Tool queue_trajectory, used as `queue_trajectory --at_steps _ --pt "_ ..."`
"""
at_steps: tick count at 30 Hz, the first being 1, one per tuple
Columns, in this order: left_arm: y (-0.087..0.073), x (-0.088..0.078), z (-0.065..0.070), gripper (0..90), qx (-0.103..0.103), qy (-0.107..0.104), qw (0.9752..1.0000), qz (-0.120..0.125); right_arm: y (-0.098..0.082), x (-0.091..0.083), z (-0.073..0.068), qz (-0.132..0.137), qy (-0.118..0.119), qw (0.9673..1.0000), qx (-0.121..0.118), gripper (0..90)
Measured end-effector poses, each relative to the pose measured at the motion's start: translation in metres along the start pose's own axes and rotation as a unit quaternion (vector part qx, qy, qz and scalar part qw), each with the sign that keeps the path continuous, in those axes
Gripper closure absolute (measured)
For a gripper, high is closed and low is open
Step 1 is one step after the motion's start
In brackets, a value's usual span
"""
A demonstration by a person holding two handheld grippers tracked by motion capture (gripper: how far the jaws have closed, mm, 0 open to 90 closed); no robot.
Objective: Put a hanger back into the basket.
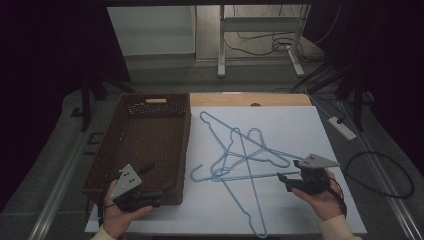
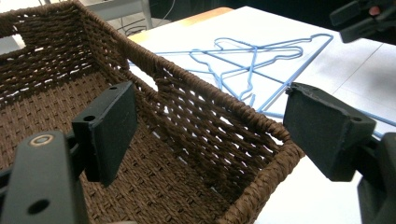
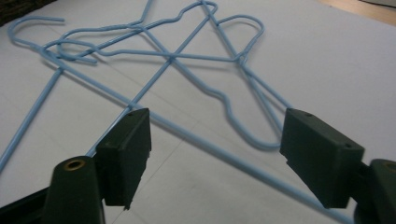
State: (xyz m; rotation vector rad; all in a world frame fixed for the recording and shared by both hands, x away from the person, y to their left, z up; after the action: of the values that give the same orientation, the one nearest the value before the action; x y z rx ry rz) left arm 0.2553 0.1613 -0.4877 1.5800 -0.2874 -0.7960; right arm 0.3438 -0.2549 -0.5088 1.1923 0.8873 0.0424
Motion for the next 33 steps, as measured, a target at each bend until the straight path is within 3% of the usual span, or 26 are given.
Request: queue_trajectory --at_steps 3,7,14,24,33 --pt "0.000 0.000 0.000 18.7 -0.002 -0.002 1.0000 0.000 0.009 0.007 0.005 -0.012 -0.001 0.9999 0.004 28.6" --pt "0.002 -0.002 0.001 18.7 -0.003 -0.002 1.0000 0.004 0.026 0.026 0.017 -0.040 -0.006 0.9982 0.044 29.7" --pt "0.004 -0.003 0.000 18.7 -0.006 0.001 1.0000 0.007 0.049 0.068 0.034 -0.078 -0.006 0.9950 0.063 35.7" --pt "0.003 -0.001 -0.003 18.7 -0.009 0.000 1.0000 0.002 0.053 0.122 0.052 -0.128 -0.003 0.9856 0.111 40.9" --pt "0.004 -0.001 -0.002 18.7 -0.007 0.000 1.0000 0.000 0.058 0.154 0.061 -0.164 -0.015 0.9781 0.127 54.1"
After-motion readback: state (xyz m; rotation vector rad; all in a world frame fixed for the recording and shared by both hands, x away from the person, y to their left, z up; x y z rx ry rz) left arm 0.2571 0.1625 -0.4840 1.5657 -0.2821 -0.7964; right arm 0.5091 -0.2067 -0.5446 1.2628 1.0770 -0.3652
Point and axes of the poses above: each handheld gripper's, and its own axes: x roughly forward along the jaws, y roughly out of its top, z roughly to its right, the point moved 7 cm from there along x, roughly forward along the jaws, and after that the axes turned 4 degrees about z, right-handed, at the moved point
